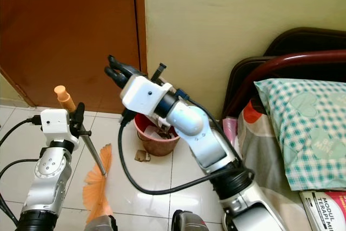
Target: Sweep floor
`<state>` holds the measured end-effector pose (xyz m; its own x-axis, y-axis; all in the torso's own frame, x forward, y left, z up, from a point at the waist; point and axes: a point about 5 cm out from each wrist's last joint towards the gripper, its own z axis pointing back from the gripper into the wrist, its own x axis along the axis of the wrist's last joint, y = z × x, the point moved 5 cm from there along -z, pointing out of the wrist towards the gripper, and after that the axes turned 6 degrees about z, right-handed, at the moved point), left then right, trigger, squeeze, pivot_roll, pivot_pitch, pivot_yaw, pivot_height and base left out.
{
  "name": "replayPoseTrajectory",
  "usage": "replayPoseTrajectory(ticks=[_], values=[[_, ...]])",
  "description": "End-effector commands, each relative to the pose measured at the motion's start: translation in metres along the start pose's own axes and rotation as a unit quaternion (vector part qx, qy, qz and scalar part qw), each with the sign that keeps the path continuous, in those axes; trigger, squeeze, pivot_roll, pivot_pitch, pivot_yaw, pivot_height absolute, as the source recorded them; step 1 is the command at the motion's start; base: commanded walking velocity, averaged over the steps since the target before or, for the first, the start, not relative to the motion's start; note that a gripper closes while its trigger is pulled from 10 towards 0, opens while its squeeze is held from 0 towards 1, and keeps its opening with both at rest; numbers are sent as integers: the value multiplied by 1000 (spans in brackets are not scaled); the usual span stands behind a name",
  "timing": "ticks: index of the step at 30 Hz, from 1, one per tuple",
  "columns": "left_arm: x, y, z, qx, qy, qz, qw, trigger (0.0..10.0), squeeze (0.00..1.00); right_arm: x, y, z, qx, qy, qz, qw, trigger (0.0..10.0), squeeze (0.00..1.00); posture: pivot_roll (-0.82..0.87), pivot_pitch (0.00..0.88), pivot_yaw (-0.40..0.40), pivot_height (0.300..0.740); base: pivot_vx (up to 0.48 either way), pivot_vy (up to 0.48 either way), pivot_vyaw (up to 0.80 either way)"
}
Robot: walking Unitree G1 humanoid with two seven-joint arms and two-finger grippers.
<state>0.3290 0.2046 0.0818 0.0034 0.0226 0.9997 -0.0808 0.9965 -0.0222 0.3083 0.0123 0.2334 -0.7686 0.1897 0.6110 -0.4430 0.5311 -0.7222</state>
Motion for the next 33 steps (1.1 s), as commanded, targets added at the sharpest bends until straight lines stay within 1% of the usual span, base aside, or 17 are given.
replayPoseTrajectory(ticks=[1, 3, 4, 5, 7, 8, 9, 13, 14, 17, 19, 23, 24, 28, 29, 30, 33], values=[[-3, -6, -2, -7, 6, 12, 1000, 10000, 0, 2, -3, 0, 1, -7, 19, 1000, 10000, 0, -24, 87, -71, 740, 0, 0, 0], [-3, -6, -2, -7, 5, 11, 1000, 10000, 0, 2, -4, 1, -1, -8, 30, 1000, 10000, 0, -24, 88, -70, 740, 0, 0, 0], [-3, -7, -2, -8, 5, 11, 1000, 10000, 0, 5, -12, 2, -22, -16, 47, 999, 10000, 0, -25, 88, -68, 740, 0, 0, 0], [-2, -7, -3, -8, 4, 11, 1000, 10000, 0, 8, -23, 1, -53, -20, 40, 998, 10000, 0, -24, 88, -66, 740, 0, 0, 0], [-2, -7, -3, -9, 4, 11, 1000, 10000, 0, 11, -38, 0, -93, -23, 28, 995, 10000, 0, -24, 88, -66, 740, 0, 0, 0], [-2, -8, -3, -10, 4, 11, 1000, 10000, 0, 14, -56, -1, -141, -25, 25, 989, 10000, 0, -25, 87, -66, 740, 0, 0, 0], [-2, -8, -4, -10, 3, 10, 1000, 10000, 0, 18, -70, -1, -173, -29, 13, 984, 10000, 0, -24, 87, -64, 740, 0, 0, 0], [-1, -8, -5, -10, 2, 9, 1000, 10000, 0, 29, -101, -5, -236, -51, -34, 970, 10000, 0, -22, 82, -59, 740, 0, 0, 0], [0, -8, -6, -10, 1, 9, 1000, 10000, 0, 37, -114, -8, -258, -66, -51, 963, 10000, 0, -22, 82, -59, 740, 0, 0, 0], [1, -8, -7, -10, -1, 8, 1000, 10000, 0, 47, -127, -12, -274, -82, -63, 956, 10000, 0, -17, 78, -58, 740, 0, 0, 0], [3, -6, -8, -8, -4, 6, 1000, 10000, 0, 55, -136, -14, -290, -96, -89, 948, 10000, 0, -13, 76, -58, 740, 0, 0, 0], [5, -2, -9, 1, -9, 2, 1000, 10000, 0, 50, -140, -14, -308, -93, -137, 937, 10000, 0, -8, 74, -59, 740, 0, 0, 0], [6, 0, -9, 3, -11, 2, 1000, 10000, 0, 46, -141, -14, -316, -86, -160, 931, 10000, 0, -4, 74, -58, 740, 0, 0, 0], [7, 3, -7, 8, -14, -2, 1000, 10000, 0, 33, -141, -10, -330, -67, -203, 920, 10000, 0, -1, 73, -57, 740, 0, 0, 0], [7, 4, -7, 9, -14, -3, 1000, 10000, 0, 29, -140, -9, -332, -61, -219, 915, 10000, 0, 2, 72, -55, 740, 0, 0, 0], [6, 7, -5, 10, -13, -6, 1000, 10000, 0, 14, -131, -6, -334, -38, -264, 904, 10000, 0, 3, 72, -54, 740, 0, 0, 0], [4, 9, -3, 10, -10, -8, 1000, 10000, 0, 2, -119, -2, -328, -16, -283, 901, 10000, 0, 6, 73, -52, 740, 0, 0, 0]])
